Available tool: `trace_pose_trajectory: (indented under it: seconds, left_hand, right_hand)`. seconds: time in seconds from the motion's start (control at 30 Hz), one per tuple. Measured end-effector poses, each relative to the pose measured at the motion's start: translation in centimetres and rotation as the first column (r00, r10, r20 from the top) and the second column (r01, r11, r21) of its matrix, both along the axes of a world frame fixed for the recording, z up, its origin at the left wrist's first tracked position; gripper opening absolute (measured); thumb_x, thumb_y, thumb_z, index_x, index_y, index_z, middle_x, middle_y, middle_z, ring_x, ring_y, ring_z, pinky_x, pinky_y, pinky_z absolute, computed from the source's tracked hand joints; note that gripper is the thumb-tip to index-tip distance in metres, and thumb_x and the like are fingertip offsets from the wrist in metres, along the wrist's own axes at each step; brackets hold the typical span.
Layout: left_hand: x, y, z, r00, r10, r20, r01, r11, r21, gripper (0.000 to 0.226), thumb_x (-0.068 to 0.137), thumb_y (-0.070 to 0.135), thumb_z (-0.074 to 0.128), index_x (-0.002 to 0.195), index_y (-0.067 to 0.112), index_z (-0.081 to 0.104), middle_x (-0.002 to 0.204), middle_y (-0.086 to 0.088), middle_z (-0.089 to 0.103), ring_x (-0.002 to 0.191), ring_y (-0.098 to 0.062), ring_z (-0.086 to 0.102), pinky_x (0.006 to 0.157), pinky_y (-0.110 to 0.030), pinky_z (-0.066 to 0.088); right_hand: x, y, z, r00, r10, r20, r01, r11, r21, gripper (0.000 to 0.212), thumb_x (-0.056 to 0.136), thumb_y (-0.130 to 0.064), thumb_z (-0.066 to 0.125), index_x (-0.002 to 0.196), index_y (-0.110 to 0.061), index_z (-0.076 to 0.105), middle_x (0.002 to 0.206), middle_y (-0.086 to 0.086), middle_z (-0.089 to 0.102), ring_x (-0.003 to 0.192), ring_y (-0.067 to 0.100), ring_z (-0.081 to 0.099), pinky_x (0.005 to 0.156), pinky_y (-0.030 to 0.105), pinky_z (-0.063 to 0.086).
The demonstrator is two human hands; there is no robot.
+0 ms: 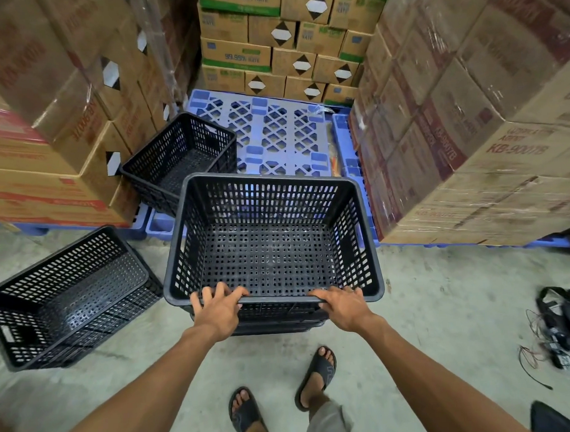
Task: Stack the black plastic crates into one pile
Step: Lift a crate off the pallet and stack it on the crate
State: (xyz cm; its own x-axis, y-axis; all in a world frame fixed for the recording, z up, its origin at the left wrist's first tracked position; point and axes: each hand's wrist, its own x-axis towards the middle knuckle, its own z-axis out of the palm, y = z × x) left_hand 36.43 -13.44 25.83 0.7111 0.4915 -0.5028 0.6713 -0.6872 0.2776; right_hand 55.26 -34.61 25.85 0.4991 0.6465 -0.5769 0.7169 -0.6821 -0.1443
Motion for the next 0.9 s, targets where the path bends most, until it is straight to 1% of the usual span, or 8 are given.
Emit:
trace_pose_trajectory:
  seconds: [0.23, 0.4, 0.5, 0.57, 0.67, 0.77, 0.9]
  left_hand:
    - [0.0, 0.0, -0.3, 1.0, -0.001, 0.017, 0.001, 1.0, -0.001, 0.032, 0.098, 0.028, 0.035, 0.124, 0.045, 0.042, 0.123, 0.002, 0.039, 0.116, -0.025, 0.032, 0.113, -0.055, 0.011]
    - [0.3, 0.5, -0.4, 0.999, -0.04, 0.02, 0.039, 0.998, 0.039, 0.034, 0.098, 0.027, 0.037, 0.125, 0.047, 0.042, 0.125, 0.003, 0.04, 0.119, -0.024, 0.033, 0.113, -0.053, 0.012]
    - [1.1, 0.5, -0.1, 0.997, -0.08, -0.015, 0.081, 0.994, 0.069, 0.031, 0.098, 0.032, 0.036, 0.125, 0.045, 0.041, 0.126, 0.001, 0.04, 0.12, -0.025, 0.034, 0.113, -0.052, 0.013]
    - [1.2, 0.3, 0.0, 0.996, -0.086, -0.026, 0.088, 0.993, 0.075, 0.03, 0.098, 0.036, 0.035, 0.126, 0.044, 0.04, 0.126, 0.0, 0.04, 0.12, -0.025, 0.034, 0.112, -0.052, 0.016]
    - [0.8, -0.2, -0.6, 0.996, -0.087, 0.001, 0.087, 0.994, 0.073, 0.03, 0.098, 0.037, 0.034, 0.126, 0.045, 0.039, 0.126, 0.001, 0.041, 0.119, -0.024, 0.034, 0.11, -0.051, 0.019]
    - [0.6, -0.6, -0.7, 0.996, -0.084, 0.007, 0.083, 0.994, 0.077, 0.029, 0.098, 0.038, 0.035, 0.125, 0.045, 0.039, 0.126, 0.001, 0.041, 0.119, -0.024, 0.034, 0.109, -0.051, 0.021]
    - [1.0, -0.5, -0.7, 0.997, -0.082, 0.001, 0.082, 0.995, 0.064, 0.029, 0.098, 0.037, 0.036, 0.125, 0.047, 0.039, 0.125, 0.002, 0.042, 0.118, -0.023, 0.034, 0.107, -0.049, 0.022]
  right_hand:
    - [0.0, -0.1, -0.1, 1.0, -0.013, -0.012, 0.013, 1.0, 0.026, 0.04, 0.102, -0.032, 0.035, 0.139, -0.048, 0.039, 0.131, 0.006, 0.058, 0.123, 0.035, 0.047, 0.106, 0.051, 0.026]
    - [-0.5, -0.7, -0.5, 0.999, -0.03, -0.04, 0.032, 0.998, 0.052, 0.037, 0.101, -0.033, 0.038, 0.134, -0.049, 0.043, 0.125, 0.003, 0.061, 0.116, 0.032, 0.05, 0.101, 0.049, 0.028]
    - [-0.3, -1.7, -0.5, 0.996, -0.041, -0.084, 0.046, 0.997, 0.055, 0.039, 0.101, -0.034, 0.039, 0.134, -0.053, 0.041, 0.13, -0.001, 0.059, 0.117, 0.029, 0.047, 0.1, 0.048, 0.026]
    - [0.1, -1.9, -0.2, 1.0, -0.004, -0.03, 0.006, 0.998, 0.066, 0.04, 0.101, -0.034, 0.038, 0.135, -0.055, 0.038, 0.133, -0.003, 0.057, 0.117, 0.029, 0.048, 0.1, 0.049, 0.027]
    - [0.7, -2.0, -0.1, 0.994, 0.075, 0.076, -0.081, 0.993, 0.084, 0.04, 0.101, -0.035, 0.036, 0.137, -0.054, 0.035, 0.132, -0.004, 0.058, 0.115, 0.027, 0.048, 0.095, 0.045, 0.03]
    - [1.3, -2.5, -0.2, 0.984, 0.131, 0.124, -0.141, 0.987, 0.08, 0.04, 0.102, -0.038, 0.031, 0.139, -0.053, 0.032, 0.128, -0.004, 0.059, 0.109, 0.023, 0.049, 0.088, 0.041, 0.031]
    - [1.6, -2.6, -0.6, 0.972, 0.154, 0.176, -0.17, 0.982, 0.085, 0.039, 0.103, -0.039, 0.025, 0.139, -0.051, 0.033, 0.126, -0.005, 0.059, 0.106, 0.024, 0.051, 0.086, 0.041, 0.033]
